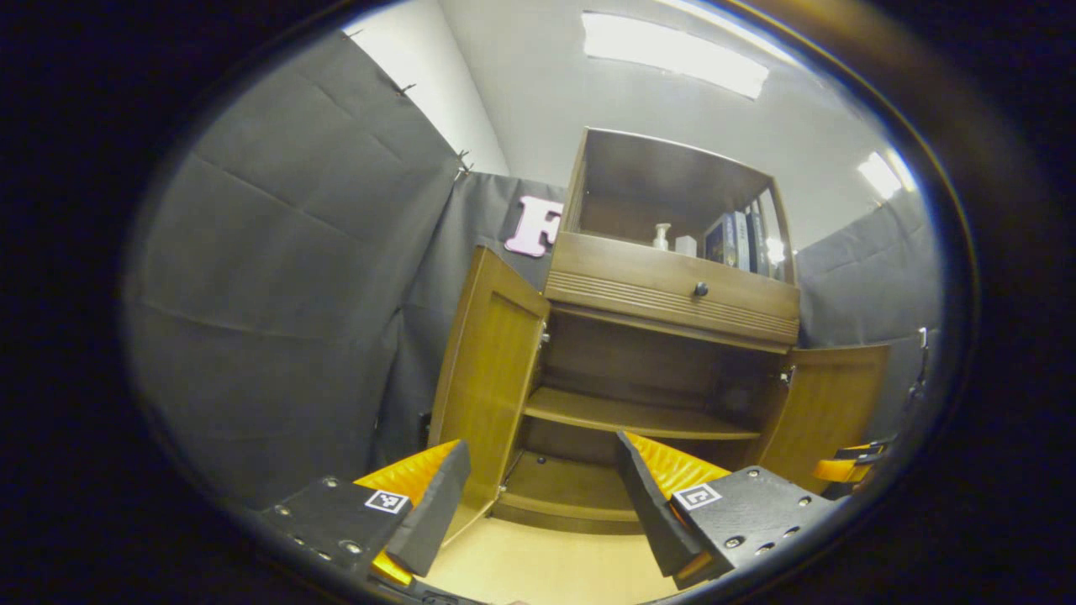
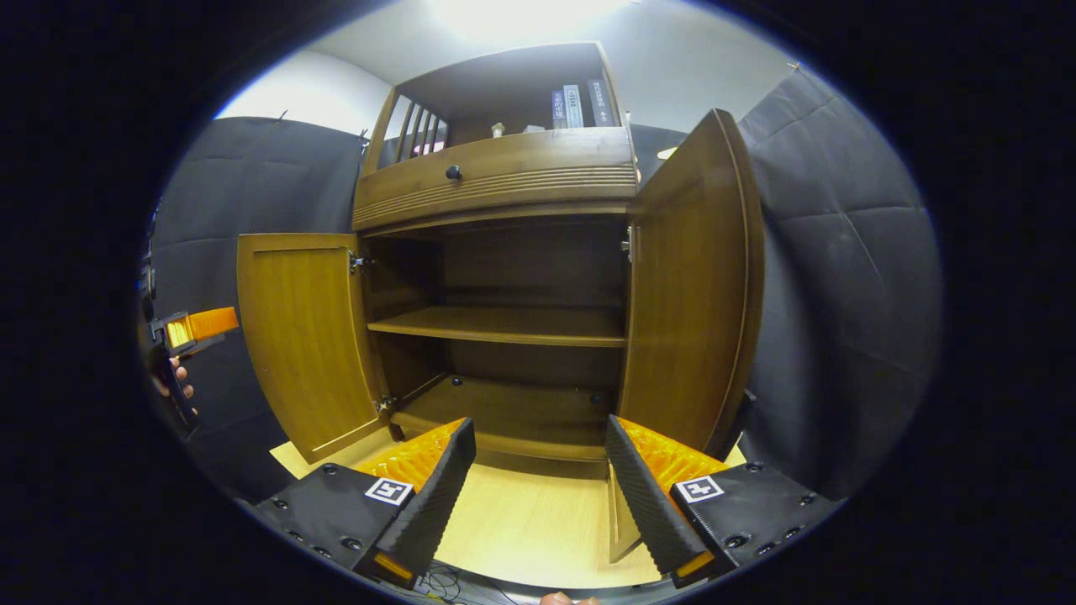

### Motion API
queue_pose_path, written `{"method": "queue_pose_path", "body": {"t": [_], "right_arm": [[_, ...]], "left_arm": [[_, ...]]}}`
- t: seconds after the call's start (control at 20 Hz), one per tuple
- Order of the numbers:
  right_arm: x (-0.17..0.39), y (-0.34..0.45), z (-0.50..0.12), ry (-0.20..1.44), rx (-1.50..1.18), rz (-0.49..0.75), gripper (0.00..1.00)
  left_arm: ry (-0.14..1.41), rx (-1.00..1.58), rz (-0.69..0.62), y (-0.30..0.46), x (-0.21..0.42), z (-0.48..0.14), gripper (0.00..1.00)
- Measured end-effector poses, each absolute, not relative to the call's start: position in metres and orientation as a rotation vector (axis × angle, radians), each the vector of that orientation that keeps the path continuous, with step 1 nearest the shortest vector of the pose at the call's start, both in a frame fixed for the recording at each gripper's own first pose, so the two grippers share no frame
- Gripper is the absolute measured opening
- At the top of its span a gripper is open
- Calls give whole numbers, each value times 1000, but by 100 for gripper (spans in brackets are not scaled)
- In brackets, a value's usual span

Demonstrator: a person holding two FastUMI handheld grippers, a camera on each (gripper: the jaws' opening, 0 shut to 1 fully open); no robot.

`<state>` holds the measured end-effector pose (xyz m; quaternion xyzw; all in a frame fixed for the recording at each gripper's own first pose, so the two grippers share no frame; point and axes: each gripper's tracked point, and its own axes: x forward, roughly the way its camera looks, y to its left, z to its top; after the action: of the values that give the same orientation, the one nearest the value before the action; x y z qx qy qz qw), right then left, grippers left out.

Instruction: Open the right door of the double-door shoe cabinet with the right hand, and open the left door with the left hand.

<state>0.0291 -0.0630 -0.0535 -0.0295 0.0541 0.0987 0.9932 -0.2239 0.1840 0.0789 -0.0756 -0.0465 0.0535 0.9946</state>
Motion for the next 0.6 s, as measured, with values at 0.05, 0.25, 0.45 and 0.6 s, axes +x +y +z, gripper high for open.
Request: {"method": "queue_pose_path", "body": {"t": [0.05, 0.25, 0.45, 0.6], "right_arm": [[31, -64, -57, 116, -53, 193, 95], [30, -61, -63, 138, -38, 188, 98], [30, -54, -71, 159, -47, 186, 98], [28, -45, -69, 155, -42, 200, 93]], "left_arm": [[-76, -137, 100, 178, -221, 73, 98], [-17, -122, 76, 157, -209, 54, 100], [-20, -131, 45, 150, -200, 53, 100], [-20, -87, 46, 156, -195, 48, 98]]}}
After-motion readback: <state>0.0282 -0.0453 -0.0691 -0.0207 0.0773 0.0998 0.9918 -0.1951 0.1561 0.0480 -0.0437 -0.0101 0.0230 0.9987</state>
